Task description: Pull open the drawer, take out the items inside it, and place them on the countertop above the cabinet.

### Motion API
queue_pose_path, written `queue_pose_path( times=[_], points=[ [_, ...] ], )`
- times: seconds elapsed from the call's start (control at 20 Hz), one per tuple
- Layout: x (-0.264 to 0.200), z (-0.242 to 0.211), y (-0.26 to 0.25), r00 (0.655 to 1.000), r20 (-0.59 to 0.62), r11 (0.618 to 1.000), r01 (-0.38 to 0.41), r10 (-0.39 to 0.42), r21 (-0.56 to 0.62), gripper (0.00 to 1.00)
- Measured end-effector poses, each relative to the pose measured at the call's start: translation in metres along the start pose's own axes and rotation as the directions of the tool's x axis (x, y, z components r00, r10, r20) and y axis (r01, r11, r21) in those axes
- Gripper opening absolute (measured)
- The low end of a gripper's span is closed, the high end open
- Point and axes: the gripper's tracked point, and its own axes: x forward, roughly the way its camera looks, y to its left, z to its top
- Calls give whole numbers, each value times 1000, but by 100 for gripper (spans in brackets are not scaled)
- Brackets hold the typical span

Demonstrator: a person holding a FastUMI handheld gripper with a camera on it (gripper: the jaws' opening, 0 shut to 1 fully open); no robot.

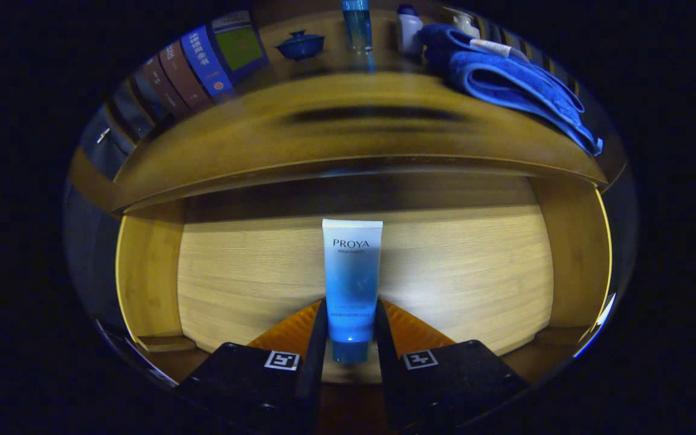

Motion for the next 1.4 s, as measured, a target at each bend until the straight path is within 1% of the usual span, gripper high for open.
queue_pose_path(
  times=[0.25, 0.4, 0.55, 0.75, 0.9, 1.1, 1.3, 1.4],
  points=[
    [-43, 0, -2, 996, 81, 1000, -24, 24, -2, 47],
    [-72, 6, -4, 989, 143, 1000, -26, 25, 1, 47],
    [-93, 32, 0, 975, 221, 1000, -24, 27, -13, 47],
    [-108, 78, 12, 955, 295, 999, -21, 31, -38, 47],
    [-102, 120, 17, 946, 322, 998, -13, 30, -55, 47],
    [-74, 164, 16, 954, 299, 999, -22, 33, -38, 47],
    [-43, 187, 13, 966, 258, 999, -8, 21, -52, 47],
    [-30, 195, 14, 968, 250, 999, -13, 25, -49, 47]
  ],
)
